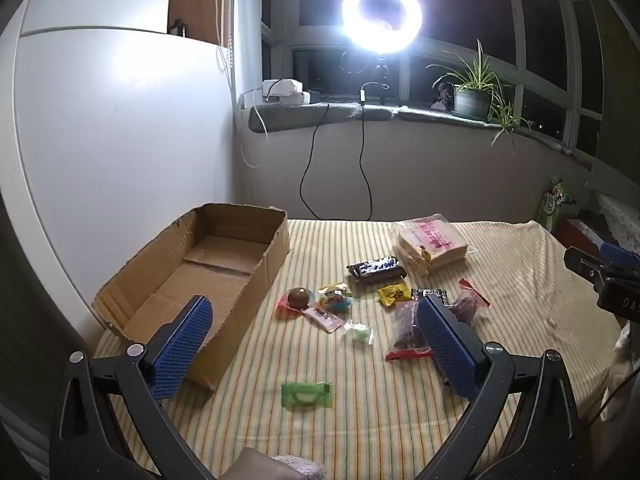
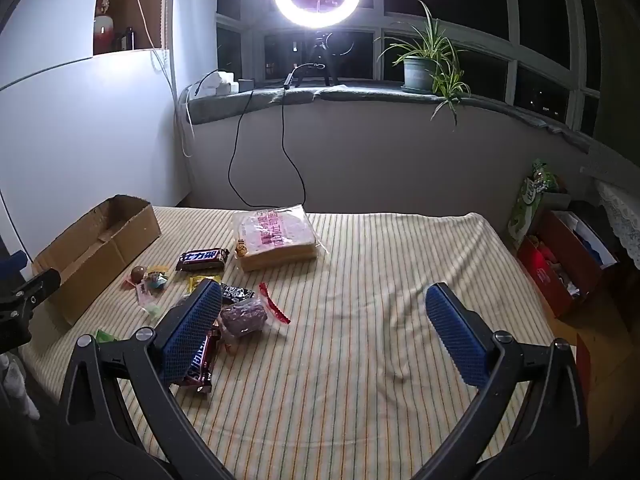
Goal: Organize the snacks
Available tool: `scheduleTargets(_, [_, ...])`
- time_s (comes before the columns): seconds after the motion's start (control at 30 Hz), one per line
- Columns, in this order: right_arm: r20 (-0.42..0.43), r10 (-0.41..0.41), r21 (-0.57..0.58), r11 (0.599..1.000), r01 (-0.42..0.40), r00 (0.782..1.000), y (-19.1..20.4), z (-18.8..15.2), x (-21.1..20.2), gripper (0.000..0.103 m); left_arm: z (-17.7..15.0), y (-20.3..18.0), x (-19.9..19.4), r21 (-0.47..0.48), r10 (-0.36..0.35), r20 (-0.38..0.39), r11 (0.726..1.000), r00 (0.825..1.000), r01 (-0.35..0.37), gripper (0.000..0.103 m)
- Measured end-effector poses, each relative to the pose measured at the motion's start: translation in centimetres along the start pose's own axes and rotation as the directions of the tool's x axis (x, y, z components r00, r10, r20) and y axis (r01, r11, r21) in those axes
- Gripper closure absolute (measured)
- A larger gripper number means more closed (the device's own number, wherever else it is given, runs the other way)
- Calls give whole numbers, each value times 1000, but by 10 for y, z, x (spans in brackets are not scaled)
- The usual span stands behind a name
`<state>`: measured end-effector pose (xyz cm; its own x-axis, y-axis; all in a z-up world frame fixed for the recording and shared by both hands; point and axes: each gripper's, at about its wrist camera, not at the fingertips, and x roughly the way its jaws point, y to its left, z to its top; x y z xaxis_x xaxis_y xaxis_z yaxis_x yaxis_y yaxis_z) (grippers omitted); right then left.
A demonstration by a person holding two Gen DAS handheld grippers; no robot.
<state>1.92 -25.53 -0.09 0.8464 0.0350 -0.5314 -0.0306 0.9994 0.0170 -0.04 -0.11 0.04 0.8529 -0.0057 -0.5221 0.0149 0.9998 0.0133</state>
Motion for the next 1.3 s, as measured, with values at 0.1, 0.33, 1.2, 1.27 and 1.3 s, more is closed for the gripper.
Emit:
scheduleTargets(0.1, [-1, 11, 5, 1000, -11, 1000, 1, -2, -1, 0, 1, -3, -2, 9, -5, 8, 1000, 1000, 4, 1])
scheduleTargets(0.33, [-6, 8, -12, 1000, -8, 1000, 3, -1, -3, 0, 2, 6, -4, -23, 4, 15, 1000, 1000, -4, 1])
scheduleTargets(1.2, [4, -15, -2, 1000, 15, 1000, 1, -5, -2, 0, 0, 6, -4, -27, 10, 21, 1000, 1000, -9, 1])
scheduleTargets(1.27, [2, -14, -2, 1000, 14, 1000, 1, -6, -2, 0, 0, 6, -4, -27, 10, 21, 1000, 1000, -9, 1])
scheduleTargets(1.3, [2, -15, -3, 1000, 15, 1000, 1, -6, -2, 0, 0, 5, -4, -26, 10, 21, 1000, 1000, -10, 1])
